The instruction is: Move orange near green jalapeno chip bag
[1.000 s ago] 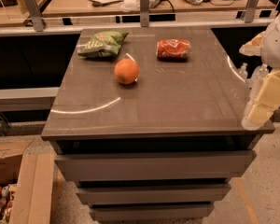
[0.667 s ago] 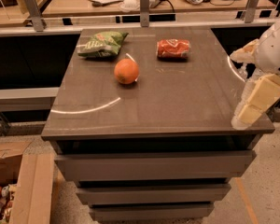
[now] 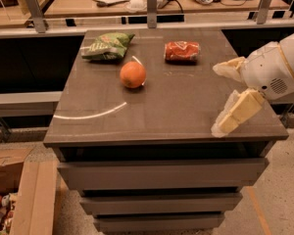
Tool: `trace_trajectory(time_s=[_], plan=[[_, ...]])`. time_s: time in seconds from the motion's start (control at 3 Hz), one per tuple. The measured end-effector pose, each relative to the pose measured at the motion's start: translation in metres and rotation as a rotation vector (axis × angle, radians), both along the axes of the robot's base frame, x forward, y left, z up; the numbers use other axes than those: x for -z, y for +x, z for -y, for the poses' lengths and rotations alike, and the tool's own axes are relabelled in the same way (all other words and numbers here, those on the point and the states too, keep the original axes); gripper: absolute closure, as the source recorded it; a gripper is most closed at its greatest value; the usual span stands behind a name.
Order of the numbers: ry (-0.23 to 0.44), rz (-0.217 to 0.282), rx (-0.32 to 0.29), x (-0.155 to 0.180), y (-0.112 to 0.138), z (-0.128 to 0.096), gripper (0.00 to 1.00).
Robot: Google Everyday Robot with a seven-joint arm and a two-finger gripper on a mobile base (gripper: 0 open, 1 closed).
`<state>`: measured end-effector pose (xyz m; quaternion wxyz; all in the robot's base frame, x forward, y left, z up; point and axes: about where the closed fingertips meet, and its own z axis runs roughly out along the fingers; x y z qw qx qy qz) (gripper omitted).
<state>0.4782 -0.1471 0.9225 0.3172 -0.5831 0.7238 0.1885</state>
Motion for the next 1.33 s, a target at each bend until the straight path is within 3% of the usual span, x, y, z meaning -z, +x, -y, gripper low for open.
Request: trace_trajectory(time_s=[0.33,0.67,1.33], plan=[[0.0,0.0,0.0,0.0,0.0,0.0,0.0],[0.078,0.033,-0.017,0.004,0.012,-0.02,0.0],[0.272,0.075,-0.009,0.024,0.055,-0.081,0.0]])
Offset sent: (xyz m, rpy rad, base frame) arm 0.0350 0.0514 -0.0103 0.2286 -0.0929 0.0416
